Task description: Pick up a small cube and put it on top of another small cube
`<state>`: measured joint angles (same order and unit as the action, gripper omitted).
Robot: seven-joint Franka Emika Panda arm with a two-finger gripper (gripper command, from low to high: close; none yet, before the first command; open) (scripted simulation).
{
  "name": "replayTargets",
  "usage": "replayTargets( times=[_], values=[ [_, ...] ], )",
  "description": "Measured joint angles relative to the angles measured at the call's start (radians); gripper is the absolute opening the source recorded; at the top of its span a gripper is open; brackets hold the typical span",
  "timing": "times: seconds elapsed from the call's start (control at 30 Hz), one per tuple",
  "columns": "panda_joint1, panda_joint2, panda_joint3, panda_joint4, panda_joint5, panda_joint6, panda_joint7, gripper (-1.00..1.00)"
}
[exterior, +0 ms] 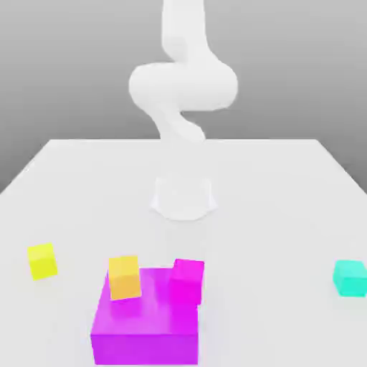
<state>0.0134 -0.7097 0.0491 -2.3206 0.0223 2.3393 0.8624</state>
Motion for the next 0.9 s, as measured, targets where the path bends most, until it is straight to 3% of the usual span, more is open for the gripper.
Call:
replayTargets(
  times=[0.33, 0.6, 0.77, 0.9],
  values=[
    [0.051, 0.357, 0.242, -0.083, 0.031, 0.16, 0.296, 0.0],
    [0.124, 0.655, 0.422, -0.149, -0.086, 0.286, 0.629, 0.0],
    [0.242, 0.855, 0.424, -0.187, -0.224, 0.356, 0.884, 0.0],
    [0.348, 1.008, 0.355, -0.187, -0.347, 0.432, 1.044, 0.0]
  ],
)
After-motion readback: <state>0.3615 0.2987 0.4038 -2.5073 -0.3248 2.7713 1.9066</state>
